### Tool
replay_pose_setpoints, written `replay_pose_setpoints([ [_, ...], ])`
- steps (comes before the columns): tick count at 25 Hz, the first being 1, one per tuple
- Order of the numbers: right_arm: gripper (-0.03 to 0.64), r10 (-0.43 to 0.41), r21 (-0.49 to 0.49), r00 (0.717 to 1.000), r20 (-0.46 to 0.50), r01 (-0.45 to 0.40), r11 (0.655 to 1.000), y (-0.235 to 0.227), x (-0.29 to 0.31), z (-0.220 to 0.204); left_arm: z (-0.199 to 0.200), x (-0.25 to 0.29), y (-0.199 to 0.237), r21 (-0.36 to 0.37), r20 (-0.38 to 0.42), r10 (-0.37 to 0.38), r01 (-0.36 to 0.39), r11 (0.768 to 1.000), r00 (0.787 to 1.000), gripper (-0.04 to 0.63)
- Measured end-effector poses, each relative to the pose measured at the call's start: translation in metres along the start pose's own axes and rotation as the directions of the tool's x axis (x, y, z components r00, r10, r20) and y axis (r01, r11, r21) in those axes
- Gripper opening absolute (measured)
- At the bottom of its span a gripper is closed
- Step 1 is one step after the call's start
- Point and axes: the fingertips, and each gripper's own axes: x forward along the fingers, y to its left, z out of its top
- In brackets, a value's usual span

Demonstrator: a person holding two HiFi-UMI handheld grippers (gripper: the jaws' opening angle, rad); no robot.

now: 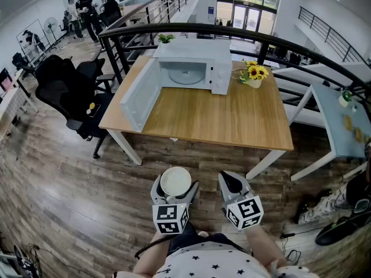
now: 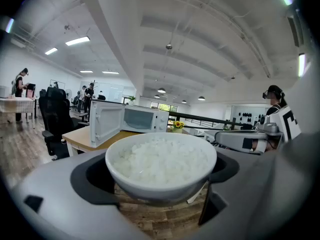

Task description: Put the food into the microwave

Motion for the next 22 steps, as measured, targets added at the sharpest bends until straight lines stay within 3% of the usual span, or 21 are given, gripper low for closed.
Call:
replay_pose_setpoints([
  [6, 0.005, 0.042, -0.048, 0.999, 0.034, -0.040, 0.998, 0.024, -0.052, 0.016, 0.010, -0.053, -0.028, 0.018, 0.039, 0.012, -0.013, 1.000, 0.999, 0.508],
  [10, 0.005, 0.016, -0.032, 0.998, 0.055, -0.015, 0.999, 0.022, -0.068, 0.019, 0.012, -0.066, -0.032, 0.019, 0.048, 0.016, -0.017, 1.000, 0.999, 0.508],
  [22, 0.005, 0.047, -0.039, 0.997, 0.057, -0.045, 0.998, 0.031, -0.095, 0.014, 0.006, -0.083, -0.054, 0.006, 0.076, 0.024, -0.024, 1.000, 0.997, 0.508],
])
